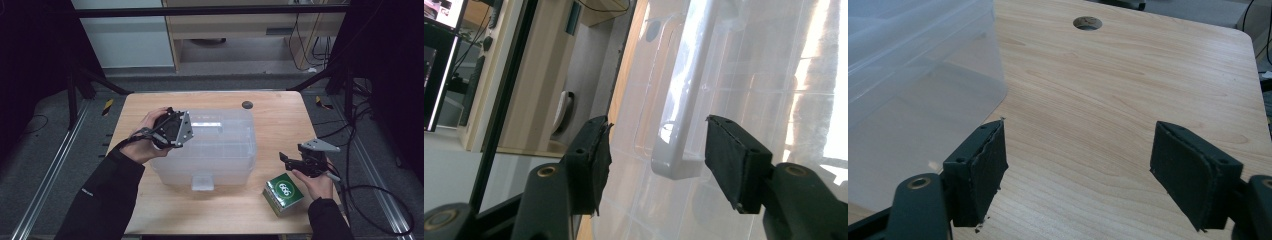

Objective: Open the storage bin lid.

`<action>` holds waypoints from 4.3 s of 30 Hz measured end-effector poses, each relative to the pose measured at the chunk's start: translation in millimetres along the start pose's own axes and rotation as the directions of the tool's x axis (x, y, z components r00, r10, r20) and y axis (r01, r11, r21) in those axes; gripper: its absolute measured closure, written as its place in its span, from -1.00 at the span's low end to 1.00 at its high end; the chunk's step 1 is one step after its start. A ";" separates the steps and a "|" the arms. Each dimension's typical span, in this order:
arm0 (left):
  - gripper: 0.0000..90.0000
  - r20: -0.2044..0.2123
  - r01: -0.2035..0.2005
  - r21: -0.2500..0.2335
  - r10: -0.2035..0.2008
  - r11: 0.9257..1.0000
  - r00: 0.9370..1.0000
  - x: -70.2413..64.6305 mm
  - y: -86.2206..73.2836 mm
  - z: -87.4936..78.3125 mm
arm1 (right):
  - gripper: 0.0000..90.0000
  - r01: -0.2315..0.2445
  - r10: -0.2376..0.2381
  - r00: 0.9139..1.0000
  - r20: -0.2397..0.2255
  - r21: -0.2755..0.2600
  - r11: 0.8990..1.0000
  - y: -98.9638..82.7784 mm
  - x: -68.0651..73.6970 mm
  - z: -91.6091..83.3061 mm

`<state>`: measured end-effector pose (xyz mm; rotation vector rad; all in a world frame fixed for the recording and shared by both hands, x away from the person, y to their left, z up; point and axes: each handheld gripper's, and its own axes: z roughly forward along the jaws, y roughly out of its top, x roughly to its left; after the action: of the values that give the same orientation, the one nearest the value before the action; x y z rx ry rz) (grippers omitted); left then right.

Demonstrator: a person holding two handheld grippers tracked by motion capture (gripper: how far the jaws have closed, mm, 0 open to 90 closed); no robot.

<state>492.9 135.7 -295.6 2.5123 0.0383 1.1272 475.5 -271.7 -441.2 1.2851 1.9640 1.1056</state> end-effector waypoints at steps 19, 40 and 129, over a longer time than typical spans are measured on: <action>0.35 0.001 -0.059 0.059 0.059 0.996 0.998 -2.6 9.3 13.0 | -0.42 0.018 -0.018 1.000 -0.017 0.004 1.000 1.2 2.5 -0.1; 0.60 -0.005 -0.102 0.097 0.103 0.990 0.995 -6.4 12.1 19.3 | -0.28 0.033 -0.033 0.998 -0.044 -0.009 0.999 6.1 7.3 -5.4; 0.50 -0.104 0.145 0.032 -0.141 0.989 0.985 48.6 10.2 39.4 | 1.00 0.066 -0.077 0.941 -0.329 -0.046 0.997 44.3 81.1 -15.3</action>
<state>553.0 121.8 -281.0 2.4400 0.2669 1.2038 452.1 -193.3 -395.6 1.0524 2.2015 1.3857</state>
